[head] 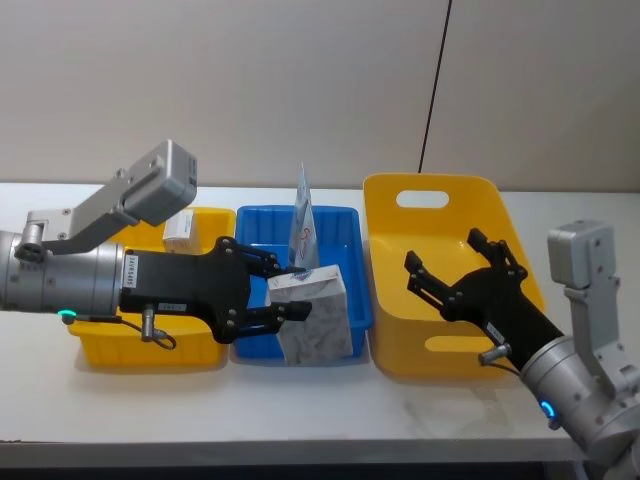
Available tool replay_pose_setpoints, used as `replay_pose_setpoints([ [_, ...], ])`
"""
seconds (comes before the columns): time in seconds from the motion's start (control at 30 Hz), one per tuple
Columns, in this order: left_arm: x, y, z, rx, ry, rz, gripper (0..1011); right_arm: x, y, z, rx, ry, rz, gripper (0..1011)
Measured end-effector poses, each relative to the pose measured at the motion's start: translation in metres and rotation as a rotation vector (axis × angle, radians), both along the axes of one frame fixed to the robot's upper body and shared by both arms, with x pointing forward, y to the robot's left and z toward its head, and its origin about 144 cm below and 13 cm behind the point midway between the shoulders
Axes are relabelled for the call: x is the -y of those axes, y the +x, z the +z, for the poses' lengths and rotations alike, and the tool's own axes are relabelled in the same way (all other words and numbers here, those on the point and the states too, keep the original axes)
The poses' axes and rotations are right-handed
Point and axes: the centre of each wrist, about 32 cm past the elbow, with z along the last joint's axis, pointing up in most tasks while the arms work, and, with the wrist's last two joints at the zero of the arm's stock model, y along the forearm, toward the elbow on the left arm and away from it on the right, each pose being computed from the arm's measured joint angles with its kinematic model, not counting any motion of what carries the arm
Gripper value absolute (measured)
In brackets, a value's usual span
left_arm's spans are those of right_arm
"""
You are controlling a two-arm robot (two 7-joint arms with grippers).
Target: Bimanual collaborative sorting of washing and personal care products
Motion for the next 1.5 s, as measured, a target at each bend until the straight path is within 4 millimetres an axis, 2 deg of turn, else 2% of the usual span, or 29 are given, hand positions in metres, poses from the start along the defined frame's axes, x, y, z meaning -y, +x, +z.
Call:
replay_pose_setpoints([
  [0.53,0.0,0.0,0.0,-0.002,0.001,-0.003,358,0.029,0.011,0.017,-0.003,-0.027,0.215,1000],
  [1.07,0.0,0.0,0.0,-0.003,0.001,-0.004,358,0.07,0.024,0.044,-0.038,-0.101,0.479,1000],
  [1.5,0.0,0.0,0.0,-0.003,0.001,-0.004,358,0.089,0.034,0.062,-0.074,-0.153,0.687,1000],
])
